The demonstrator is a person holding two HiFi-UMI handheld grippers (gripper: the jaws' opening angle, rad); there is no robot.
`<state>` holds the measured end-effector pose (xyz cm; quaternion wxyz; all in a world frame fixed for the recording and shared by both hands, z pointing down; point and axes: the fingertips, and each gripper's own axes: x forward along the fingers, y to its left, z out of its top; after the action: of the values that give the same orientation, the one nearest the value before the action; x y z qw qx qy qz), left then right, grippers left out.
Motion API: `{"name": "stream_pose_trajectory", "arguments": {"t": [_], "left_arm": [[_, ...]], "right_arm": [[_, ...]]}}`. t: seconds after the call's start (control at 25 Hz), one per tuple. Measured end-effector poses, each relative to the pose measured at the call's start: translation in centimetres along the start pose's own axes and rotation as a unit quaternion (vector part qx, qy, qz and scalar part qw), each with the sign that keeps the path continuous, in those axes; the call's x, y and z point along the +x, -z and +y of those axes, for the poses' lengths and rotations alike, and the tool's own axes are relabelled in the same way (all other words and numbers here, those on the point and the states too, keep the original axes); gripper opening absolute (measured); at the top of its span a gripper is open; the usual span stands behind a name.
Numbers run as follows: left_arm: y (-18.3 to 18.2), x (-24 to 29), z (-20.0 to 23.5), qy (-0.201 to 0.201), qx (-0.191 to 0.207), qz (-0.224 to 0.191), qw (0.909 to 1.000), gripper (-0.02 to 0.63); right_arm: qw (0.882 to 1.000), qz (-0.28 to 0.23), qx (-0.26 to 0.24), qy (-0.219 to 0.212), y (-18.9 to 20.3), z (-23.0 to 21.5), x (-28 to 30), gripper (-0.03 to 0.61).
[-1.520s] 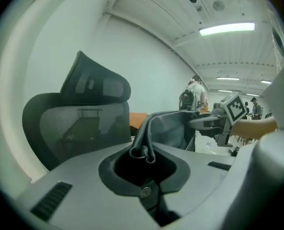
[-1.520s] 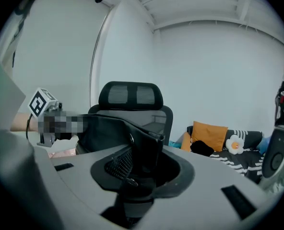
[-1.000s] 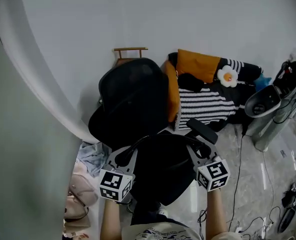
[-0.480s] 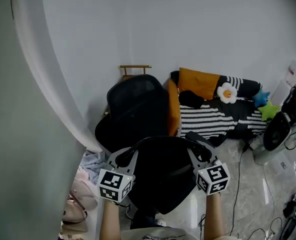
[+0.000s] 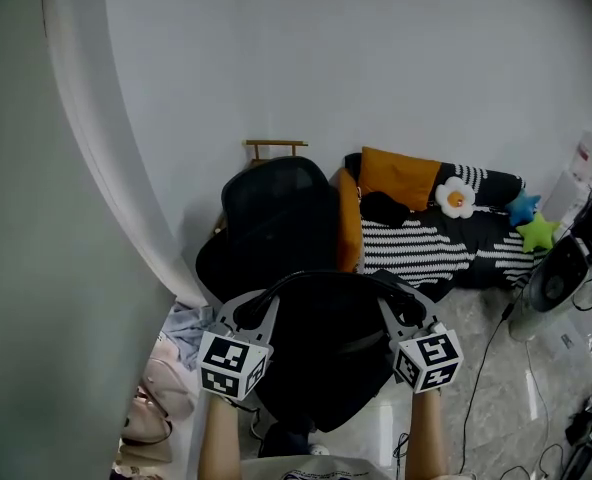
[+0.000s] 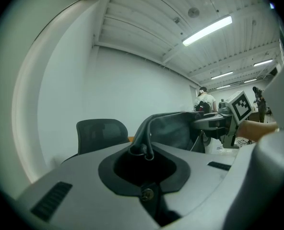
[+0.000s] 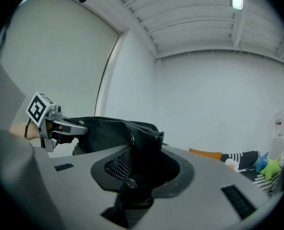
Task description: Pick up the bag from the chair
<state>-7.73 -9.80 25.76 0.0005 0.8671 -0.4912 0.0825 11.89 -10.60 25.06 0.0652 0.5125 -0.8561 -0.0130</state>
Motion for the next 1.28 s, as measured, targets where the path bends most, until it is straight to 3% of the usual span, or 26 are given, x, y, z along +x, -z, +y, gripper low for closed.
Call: {"name": "stream_pose_trajectory", "arguments": {"t": [1.28], "left_arm": [[0.30, -0.62, -0.45, 0.004, 0.004, 0.002, 1.0000, 0.035]], "right_arm": [[1.000, -0.003, -0.003, 0.007, -0.02, 0.54, -0.98, 0.127]]}}
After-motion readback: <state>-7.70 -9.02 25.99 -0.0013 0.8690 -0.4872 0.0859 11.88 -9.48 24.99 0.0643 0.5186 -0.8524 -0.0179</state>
